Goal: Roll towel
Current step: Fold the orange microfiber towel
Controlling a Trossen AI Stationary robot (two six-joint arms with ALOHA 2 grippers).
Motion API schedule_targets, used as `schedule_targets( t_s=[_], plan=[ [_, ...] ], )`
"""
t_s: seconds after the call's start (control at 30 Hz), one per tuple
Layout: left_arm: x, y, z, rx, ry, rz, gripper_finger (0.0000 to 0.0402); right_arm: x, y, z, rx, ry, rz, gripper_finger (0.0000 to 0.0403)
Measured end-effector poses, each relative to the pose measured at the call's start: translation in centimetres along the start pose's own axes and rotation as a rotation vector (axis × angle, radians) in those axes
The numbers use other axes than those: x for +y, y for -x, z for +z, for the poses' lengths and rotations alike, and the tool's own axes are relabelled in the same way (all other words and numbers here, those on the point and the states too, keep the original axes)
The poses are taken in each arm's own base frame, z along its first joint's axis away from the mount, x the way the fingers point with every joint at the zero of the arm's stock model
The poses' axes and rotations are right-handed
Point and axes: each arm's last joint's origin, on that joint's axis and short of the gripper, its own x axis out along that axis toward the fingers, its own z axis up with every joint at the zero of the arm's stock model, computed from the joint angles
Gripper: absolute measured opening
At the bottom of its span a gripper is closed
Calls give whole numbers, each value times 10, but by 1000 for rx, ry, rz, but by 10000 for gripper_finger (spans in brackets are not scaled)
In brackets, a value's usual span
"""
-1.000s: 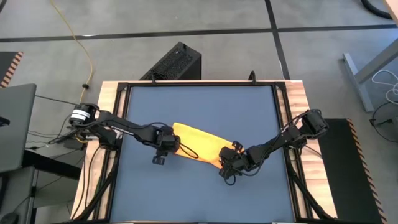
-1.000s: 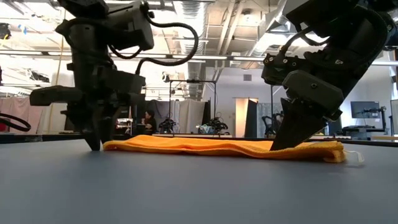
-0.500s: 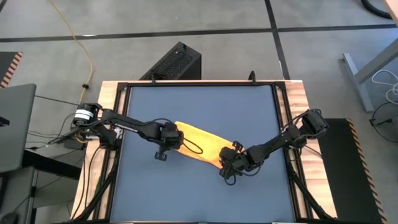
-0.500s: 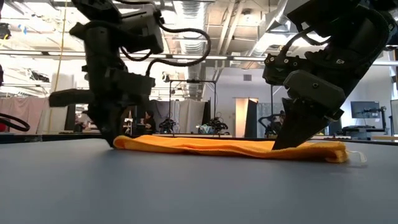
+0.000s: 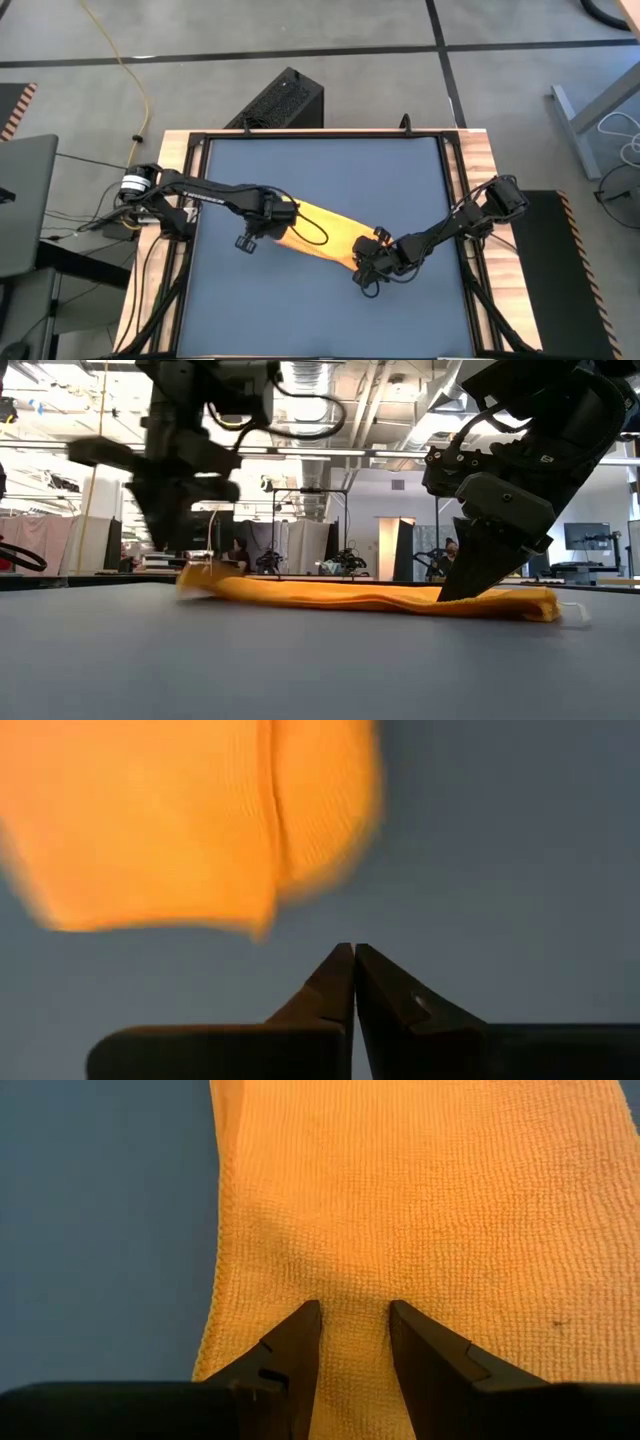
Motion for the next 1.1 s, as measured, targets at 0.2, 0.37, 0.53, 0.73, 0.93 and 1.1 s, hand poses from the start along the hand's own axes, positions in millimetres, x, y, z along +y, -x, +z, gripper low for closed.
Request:
schedule_targets(
  t_s=[0.2, 0.37, 0.53, 0.73, 0.93, 1.1],
  plan=[
    [-7, -21, 7, 91, -8, -47, 1, 0, 0, 0, 2, 9, -2, 150],
    [-13, -29, 13, 96, 73, -94, 23, 1, 1, -1, 4, 14, -2, 150],
    [-20, -27, 17, 68, 228, -155, 37, 3, 2, -4, -4, 25, -5, 150],
    [-54, -29, 11, -95, 244, -86, 6, 4, 3, -6, -3, 30, -7, 150],
    [-82, -50, 14, -540, 396, 31, 3, 5, 3, -5, -19, 29, 1, 150],
    [-82, -60, 17, -646, 497, 175, 0, 4, 2, -3, -19, 29, 4, 150]
  ],
)
